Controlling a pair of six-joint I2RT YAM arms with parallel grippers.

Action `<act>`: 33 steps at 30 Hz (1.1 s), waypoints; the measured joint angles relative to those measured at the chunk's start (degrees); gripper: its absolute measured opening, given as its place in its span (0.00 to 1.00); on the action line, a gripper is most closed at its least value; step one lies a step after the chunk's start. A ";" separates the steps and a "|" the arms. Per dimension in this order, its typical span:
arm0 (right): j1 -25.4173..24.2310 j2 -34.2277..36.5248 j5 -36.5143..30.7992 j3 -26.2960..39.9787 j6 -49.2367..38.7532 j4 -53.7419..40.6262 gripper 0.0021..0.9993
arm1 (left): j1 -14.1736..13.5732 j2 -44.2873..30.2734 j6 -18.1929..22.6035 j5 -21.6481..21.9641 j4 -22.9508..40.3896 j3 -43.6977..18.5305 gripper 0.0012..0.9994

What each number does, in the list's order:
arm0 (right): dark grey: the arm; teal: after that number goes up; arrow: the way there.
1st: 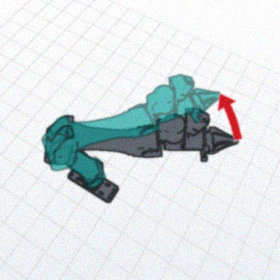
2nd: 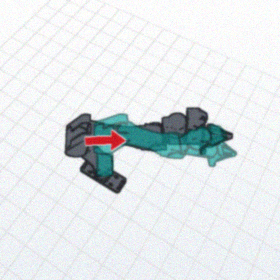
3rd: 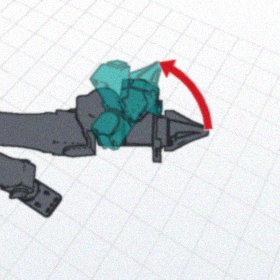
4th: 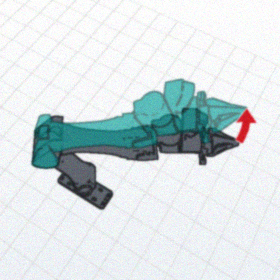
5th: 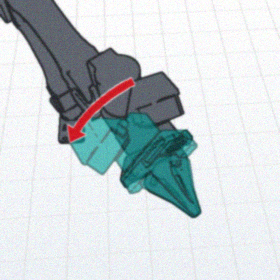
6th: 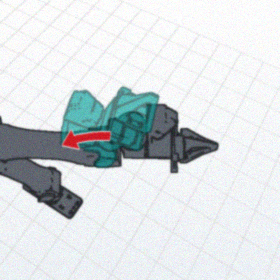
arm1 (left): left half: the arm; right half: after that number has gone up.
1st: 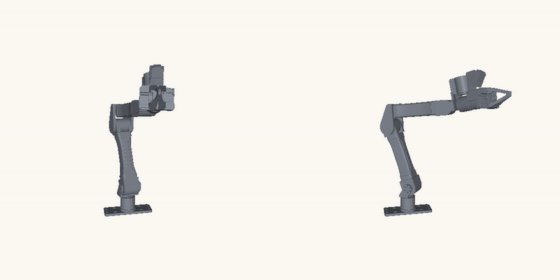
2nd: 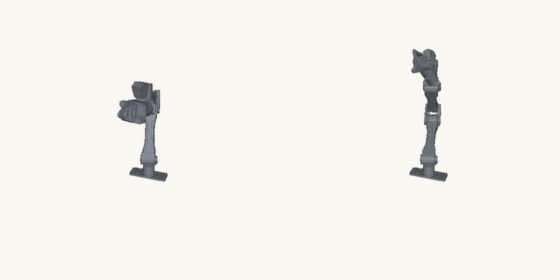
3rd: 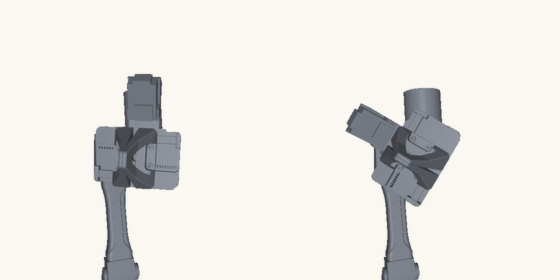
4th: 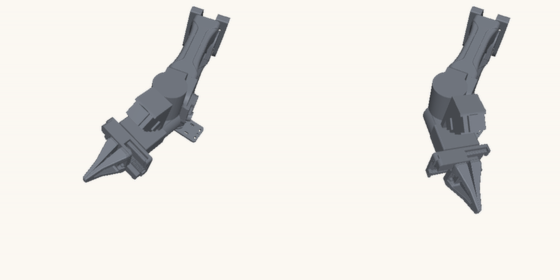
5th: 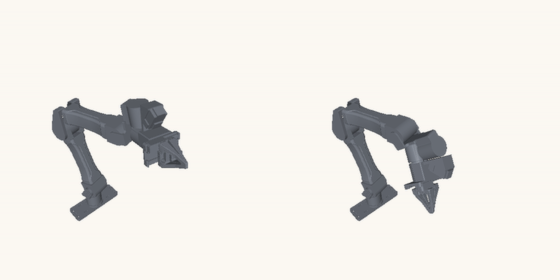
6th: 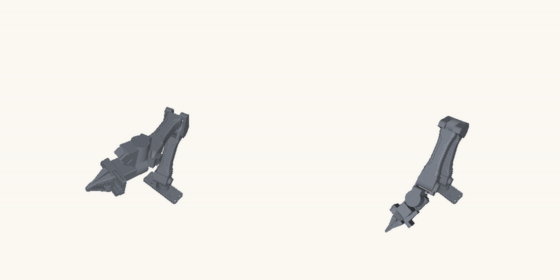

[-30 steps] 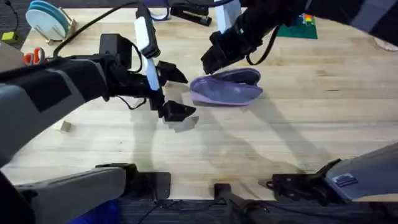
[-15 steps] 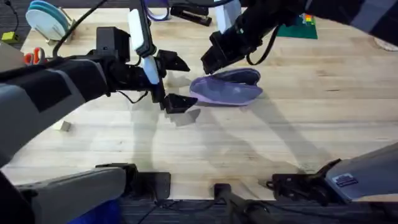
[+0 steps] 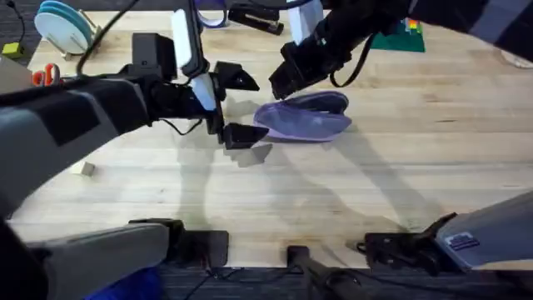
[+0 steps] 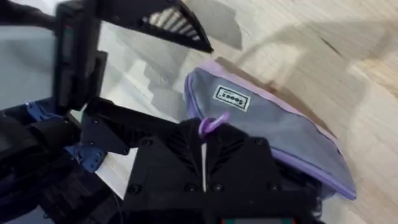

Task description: Unzip the bag, pick up the pens from the table one at a time and place them inside, then zip the bag closed.

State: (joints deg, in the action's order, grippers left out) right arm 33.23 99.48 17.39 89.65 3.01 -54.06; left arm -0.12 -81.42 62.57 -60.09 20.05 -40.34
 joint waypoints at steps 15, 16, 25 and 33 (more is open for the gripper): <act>0.00 0.00 0.00 0.00 0.00 0.02 0.03 | -1.33 -8.48 -0.16 -7.47 -7.58 0.00 0.99; 0.00 0.00 0.00 0.00 0.00 0.00 0.03 | -1.80 -8.73 -0.55 -7.76 -8.42 0.00 0.99; 0.00 0.00 0.00 0.00 0.00 0.02 0.03 | -4.28 -11.61 -4.16 -8.74 -11.59 0.00 0.99; 0.00 0.00 0.00 0.00 0.00 0.01 0.03 | -4.31 -11.59 -4.74 -10.40 -12.62 0.00 0.74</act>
State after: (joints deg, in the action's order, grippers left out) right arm 33.23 99.48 17.39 89.65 3.01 -54.06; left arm -4.43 -93.01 57.82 -70.50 7.44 -40.34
